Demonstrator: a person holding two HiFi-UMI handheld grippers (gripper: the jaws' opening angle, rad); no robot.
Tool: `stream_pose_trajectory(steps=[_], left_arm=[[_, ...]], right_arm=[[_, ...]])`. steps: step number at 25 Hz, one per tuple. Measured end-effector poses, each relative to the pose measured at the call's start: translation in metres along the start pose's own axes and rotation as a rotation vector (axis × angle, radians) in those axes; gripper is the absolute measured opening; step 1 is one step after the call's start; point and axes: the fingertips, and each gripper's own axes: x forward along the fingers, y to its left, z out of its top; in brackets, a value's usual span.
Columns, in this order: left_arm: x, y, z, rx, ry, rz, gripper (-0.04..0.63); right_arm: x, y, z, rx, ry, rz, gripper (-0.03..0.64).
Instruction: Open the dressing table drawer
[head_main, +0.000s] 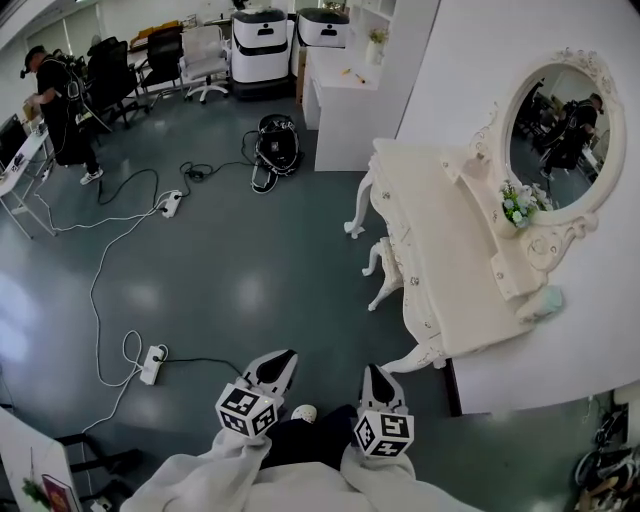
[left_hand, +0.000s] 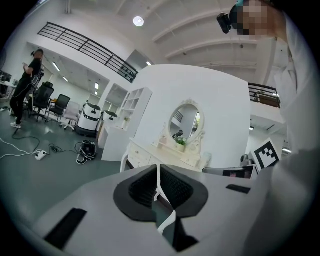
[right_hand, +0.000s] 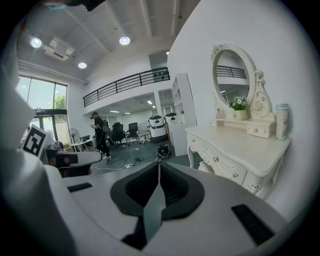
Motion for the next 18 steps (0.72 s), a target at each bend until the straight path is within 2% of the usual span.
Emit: stream_pose_trajectory(steps=[11, 18], left_arm=[[0.013, 0.034, -0.003, -0.03, 0.015, 0.069, 0.032], [0.053, 0.067, 0.021, -0.034, -0.005, 0.119, 0.032]], right_arm=[[0.043, -0.005, -0.001, 0.007, 0.039, 0.031, 0.037], [0.103, -0.01, 0.029, -0.016, 0.041, 0.095, 0.037]])
